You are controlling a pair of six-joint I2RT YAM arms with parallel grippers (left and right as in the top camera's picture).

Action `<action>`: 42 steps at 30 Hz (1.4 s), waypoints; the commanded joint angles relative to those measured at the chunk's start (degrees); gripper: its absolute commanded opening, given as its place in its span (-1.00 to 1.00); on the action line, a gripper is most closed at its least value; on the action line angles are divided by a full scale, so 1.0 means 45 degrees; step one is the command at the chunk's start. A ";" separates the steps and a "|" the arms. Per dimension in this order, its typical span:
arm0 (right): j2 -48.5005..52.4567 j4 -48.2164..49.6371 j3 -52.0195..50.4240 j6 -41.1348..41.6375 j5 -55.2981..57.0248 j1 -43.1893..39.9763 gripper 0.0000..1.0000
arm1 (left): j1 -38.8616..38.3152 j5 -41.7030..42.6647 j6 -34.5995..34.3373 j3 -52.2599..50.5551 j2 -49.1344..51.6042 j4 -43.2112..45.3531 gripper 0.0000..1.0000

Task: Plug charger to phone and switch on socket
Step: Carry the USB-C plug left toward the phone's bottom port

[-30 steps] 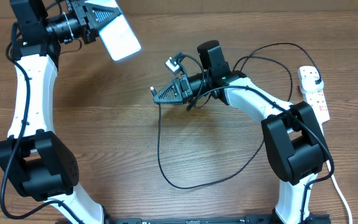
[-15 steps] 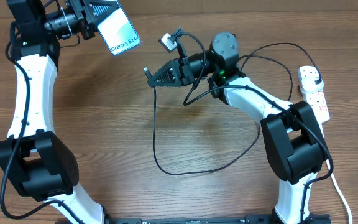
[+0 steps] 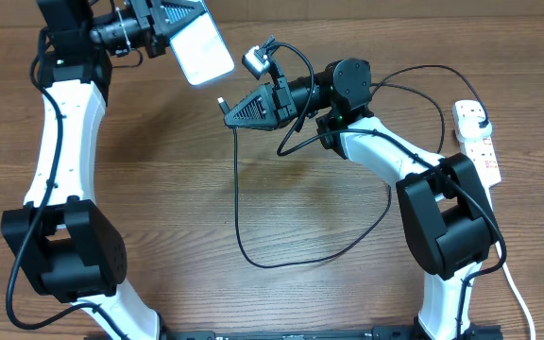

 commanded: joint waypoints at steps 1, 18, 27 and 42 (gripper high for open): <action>0.0005 0.0359 0.0180 0.0529 0.0437 0.0044 -0.92 | 0.0000 0.0325 -0.0131 0.0126 -0.0010 0.0136 -0.91; 0.0010 0.0835 0.0180 0.0413 0.0622 0.0044 -0.92 | -0.0087 0.0447 0.0301 0.0126 -0.0010 0.0034 -0.91; 0.0010 0.0884 0.0180 0.0369 0.0622 0.0039 -0.92 | -0.0432 0.0481 0.0510 0.0126 -0.0010 0.0034 -0.92; 0.0010 0.1073 0.0180 0.0257 0.0622 -0.0005 -0.92 | -0.0442 0.0792 0.0884 0.0126 -0.0010 -0.0272 -0.92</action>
